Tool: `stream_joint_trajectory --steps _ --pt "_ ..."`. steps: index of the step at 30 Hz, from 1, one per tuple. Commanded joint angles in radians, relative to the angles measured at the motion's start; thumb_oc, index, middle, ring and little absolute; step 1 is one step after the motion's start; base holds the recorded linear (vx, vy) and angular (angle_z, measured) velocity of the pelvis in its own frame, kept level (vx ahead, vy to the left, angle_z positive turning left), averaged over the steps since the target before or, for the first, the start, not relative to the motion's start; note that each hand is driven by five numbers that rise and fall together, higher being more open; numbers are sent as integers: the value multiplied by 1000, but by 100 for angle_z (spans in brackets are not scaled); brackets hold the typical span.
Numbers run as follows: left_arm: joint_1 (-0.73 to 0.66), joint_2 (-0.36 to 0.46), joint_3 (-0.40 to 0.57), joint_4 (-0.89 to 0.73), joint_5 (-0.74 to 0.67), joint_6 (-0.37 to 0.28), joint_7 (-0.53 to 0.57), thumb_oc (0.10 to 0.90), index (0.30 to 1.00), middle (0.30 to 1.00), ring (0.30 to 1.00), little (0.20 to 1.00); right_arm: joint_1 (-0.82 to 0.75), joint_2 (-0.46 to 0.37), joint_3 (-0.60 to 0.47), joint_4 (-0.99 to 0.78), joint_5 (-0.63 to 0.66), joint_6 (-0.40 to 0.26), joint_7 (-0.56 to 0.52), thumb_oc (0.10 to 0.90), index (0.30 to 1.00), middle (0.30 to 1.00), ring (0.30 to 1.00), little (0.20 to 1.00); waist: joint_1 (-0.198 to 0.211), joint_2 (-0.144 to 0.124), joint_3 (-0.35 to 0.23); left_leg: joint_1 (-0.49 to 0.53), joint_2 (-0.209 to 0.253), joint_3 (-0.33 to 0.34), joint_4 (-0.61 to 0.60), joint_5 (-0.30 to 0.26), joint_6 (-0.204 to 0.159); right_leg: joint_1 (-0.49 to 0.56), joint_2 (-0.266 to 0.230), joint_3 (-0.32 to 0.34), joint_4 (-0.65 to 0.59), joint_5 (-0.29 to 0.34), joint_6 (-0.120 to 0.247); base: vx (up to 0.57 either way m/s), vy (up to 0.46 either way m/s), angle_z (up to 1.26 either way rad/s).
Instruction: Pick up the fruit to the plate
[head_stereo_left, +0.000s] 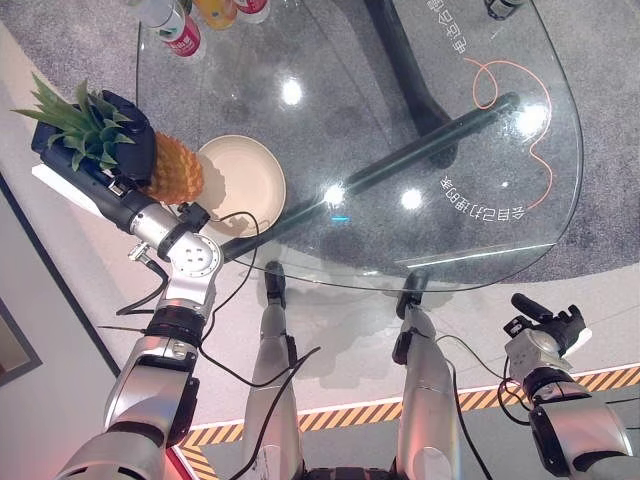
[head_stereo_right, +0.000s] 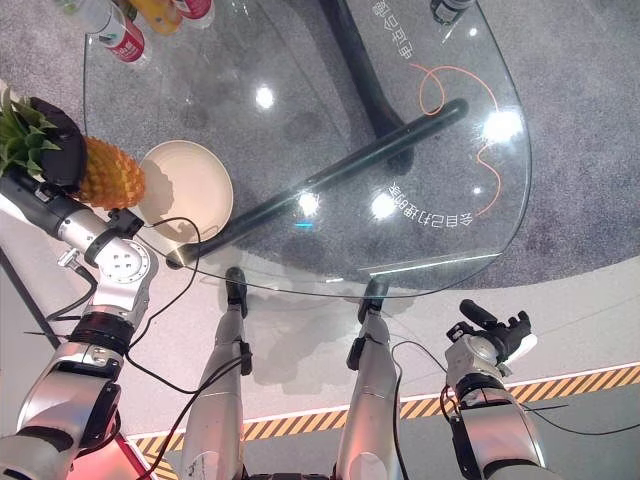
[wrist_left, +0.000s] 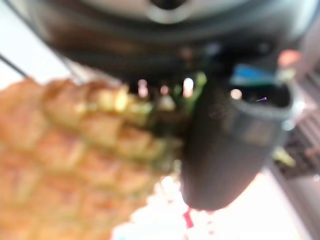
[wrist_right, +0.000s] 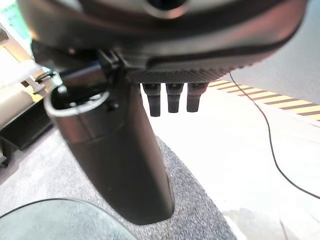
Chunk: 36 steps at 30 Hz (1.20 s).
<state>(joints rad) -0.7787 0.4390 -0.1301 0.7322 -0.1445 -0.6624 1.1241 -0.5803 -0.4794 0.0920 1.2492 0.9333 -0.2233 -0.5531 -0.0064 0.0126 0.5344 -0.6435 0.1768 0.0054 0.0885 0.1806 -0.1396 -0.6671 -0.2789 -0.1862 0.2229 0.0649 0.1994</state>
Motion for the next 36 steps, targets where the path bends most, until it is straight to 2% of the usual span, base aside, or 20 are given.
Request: stream_joint_trajectory --steps 1,25,36 --pt "-141 92 28 -5 54 -126 34 100 300 300 300 200 36 -11 -43 24 11 -23 -20 800 900 900 900 900 27 -67 -14 -30 -7 7 88 -78 -1 -12 74 -11 98 -46 -47 38 -13 0" --pt "-215 76 -27 101 17 -149 -68 100 300 300 300 200 -8 25 -8 4 -6 -37 -28 800 900 900 900 900 8 -108 -14 -83 -7 -13 121 -98 -1 -50 103 12 102 -42 -47 0 0 0" --pt "-235 77 -37 142 -8 -152 -110 100 300 300 300 200 -20 35 2 0 -2 -44 -34 800 900 900 900 900 2 -117 -14 -98 -10 -18 127 -102 -1 -61 111 18 92 -34 -45 0 0 0"
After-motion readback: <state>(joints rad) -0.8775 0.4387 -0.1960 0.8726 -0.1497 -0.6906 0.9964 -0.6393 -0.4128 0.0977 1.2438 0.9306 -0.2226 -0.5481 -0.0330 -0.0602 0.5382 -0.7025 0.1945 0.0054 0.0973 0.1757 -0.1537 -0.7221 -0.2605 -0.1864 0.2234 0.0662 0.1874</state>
